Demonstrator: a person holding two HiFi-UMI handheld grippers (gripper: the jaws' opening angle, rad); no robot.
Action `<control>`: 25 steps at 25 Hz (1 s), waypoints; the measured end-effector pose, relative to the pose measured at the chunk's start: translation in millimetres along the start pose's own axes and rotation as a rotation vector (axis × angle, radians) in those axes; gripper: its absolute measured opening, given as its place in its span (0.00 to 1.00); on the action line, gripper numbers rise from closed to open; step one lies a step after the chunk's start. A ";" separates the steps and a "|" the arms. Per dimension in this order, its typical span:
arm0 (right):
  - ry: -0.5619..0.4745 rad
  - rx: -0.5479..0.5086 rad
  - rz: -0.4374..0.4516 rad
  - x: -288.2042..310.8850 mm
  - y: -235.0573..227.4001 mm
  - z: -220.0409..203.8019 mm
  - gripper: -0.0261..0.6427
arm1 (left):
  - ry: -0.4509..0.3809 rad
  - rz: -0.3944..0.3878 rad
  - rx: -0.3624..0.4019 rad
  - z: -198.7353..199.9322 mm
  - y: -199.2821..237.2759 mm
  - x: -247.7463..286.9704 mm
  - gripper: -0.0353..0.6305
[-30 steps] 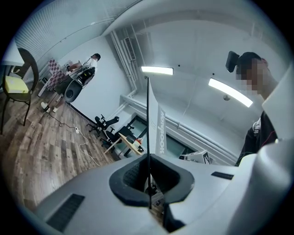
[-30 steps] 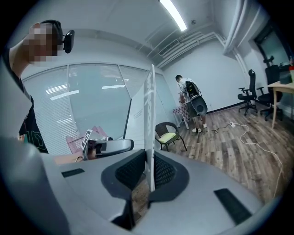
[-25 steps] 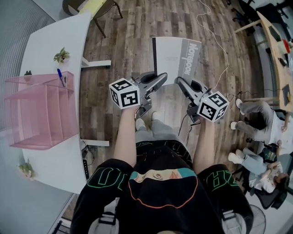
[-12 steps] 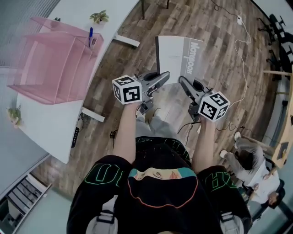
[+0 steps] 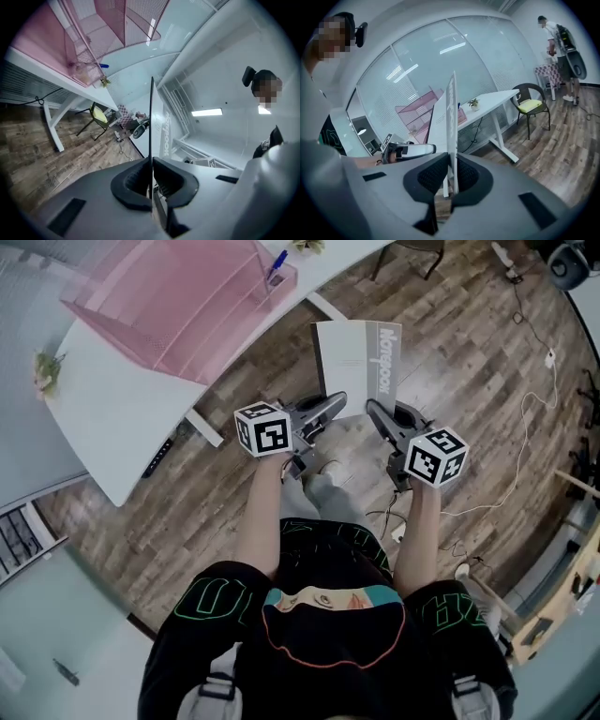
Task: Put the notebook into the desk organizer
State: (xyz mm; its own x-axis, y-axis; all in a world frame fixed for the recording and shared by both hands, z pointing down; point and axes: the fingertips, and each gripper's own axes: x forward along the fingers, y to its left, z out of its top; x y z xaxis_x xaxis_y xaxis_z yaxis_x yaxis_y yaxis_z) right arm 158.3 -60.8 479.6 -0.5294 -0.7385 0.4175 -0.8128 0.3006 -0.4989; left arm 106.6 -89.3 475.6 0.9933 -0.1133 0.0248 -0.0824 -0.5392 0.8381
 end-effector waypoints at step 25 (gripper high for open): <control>0.394 -0.001 0.288 129.6 53.1 -52.3 0.06 | -0.305 0.307 -0.224 -7.8 84.3 -125.5 0.07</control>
State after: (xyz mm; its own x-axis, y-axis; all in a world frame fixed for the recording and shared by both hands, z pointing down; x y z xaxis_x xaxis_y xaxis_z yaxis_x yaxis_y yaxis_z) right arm 33.8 -109.0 547.0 -0.7845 -0.3402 0.5185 -0.6197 0.4600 -0.6359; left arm -24.4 -114.0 547.5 0.8538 -0.4967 0.1561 -0.3145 -0.2532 0.9149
